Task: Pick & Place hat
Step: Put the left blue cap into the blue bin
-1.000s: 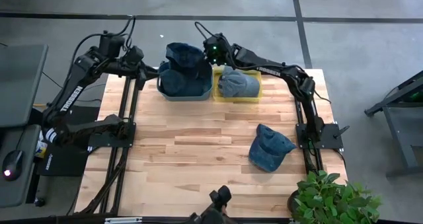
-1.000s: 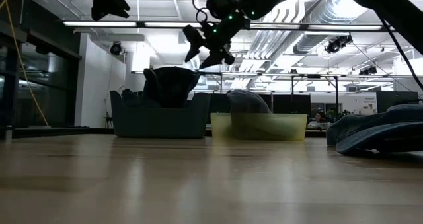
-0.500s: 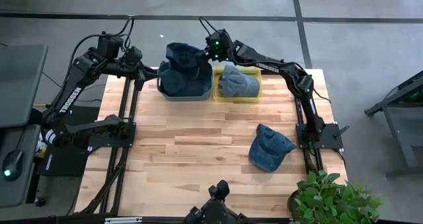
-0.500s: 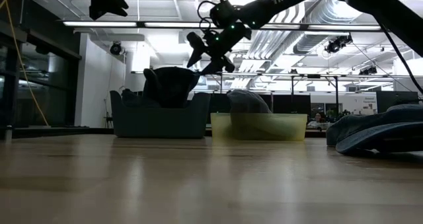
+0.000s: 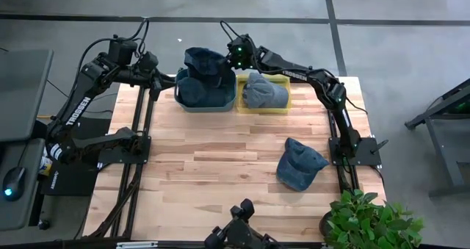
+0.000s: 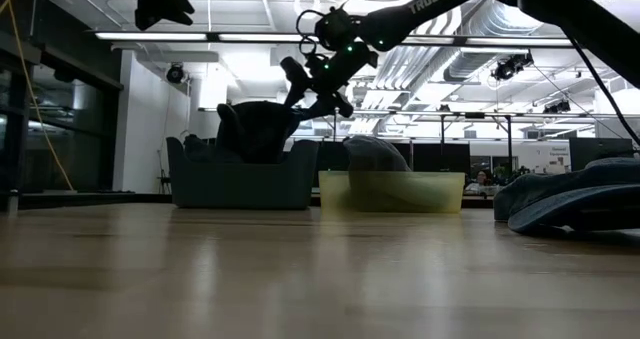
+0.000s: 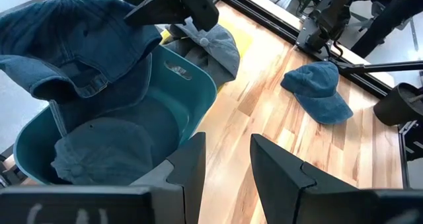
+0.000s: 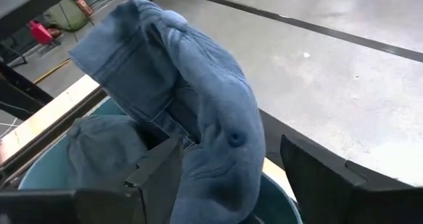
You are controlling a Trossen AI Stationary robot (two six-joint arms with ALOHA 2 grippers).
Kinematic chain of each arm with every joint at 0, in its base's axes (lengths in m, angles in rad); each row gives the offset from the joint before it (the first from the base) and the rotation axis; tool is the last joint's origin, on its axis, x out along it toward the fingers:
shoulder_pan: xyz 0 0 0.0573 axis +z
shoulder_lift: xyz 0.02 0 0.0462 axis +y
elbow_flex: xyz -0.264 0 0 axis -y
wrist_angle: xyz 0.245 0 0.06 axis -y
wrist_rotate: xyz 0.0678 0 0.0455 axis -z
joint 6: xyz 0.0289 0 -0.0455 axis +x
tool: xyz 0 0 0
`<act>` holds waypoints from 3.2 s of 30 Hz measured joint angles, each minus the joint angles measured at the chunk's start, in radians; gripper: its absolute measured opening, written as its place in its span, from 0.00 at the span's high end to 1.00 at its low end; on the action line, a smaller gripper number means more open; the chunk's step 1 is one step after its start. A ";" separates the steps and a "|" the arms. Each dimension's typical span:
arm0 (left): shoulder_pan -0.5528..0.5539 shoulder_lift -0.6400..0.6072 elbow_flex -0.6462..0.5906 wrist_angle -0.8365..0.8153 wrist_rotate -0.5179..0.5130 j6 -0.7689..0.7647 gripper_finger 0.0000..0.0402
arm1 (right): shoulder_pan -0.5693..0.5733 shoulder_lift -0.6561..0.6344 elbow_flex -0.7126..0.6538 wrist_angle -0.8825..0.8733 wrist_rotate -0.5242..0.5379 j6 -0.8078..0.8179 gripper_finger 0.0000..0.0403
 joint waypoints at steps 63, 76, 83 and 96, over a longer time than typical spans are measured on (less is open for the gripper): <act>0.000 0.000 0.000 -0.019 0.015 -0.049 0.71 | 0.264 -0.077 0.002 -0.151 0.357 0.062 1.00; 0.000 0.000 0.000 -0.014 0.061 -0.059 0.71 | 0.282 0.034 0.002 0.076 0.273 0.139 1.00; 0.000 0.002 0.000 -0.012 0.065 -0.063 0.71 | 0.293 0.096 0.002 0.140 0.232 0.173 1.00; 0.000 0.003 0.000 -0.012 0.057 -0.071 0.71 | 0.260 0.148 0.001 0.149 0.228 0.194 1.00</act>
